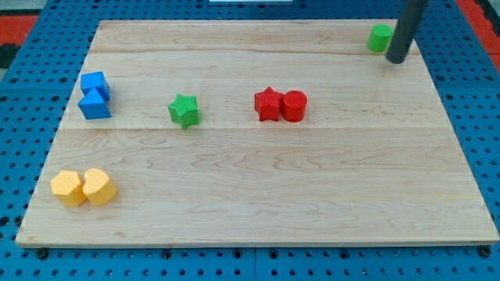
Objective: Slide the green star to the green circle
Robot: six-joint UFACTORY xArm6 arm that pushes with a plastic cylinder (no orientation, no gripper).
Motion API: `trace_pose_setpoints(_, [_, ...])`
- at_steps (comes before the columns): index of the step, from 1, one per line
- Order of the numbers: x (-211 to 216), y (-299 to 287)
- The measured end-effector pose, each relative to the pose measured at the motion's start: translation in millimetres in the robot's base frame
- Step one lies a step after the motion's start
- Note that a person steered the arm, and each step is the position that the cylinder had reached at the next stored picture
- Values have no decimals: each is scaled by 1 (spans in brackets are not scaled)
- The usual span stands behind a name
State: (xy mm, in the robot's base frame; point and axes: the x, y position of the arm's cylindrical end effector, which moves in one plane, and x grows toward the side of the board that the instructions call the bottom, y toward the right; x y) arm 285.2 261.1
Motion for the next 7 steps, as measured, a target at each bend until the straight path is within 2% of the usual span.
trace_pose_setpoints(1, [-26,-6])
trace_pose_setpoints(2, [-29,-51])
trace_pose_setpoints(3, [16,-72])
trace_pose_setpoints(5, [175,-113])
trace_pose_setpoints(7, [155,-297])
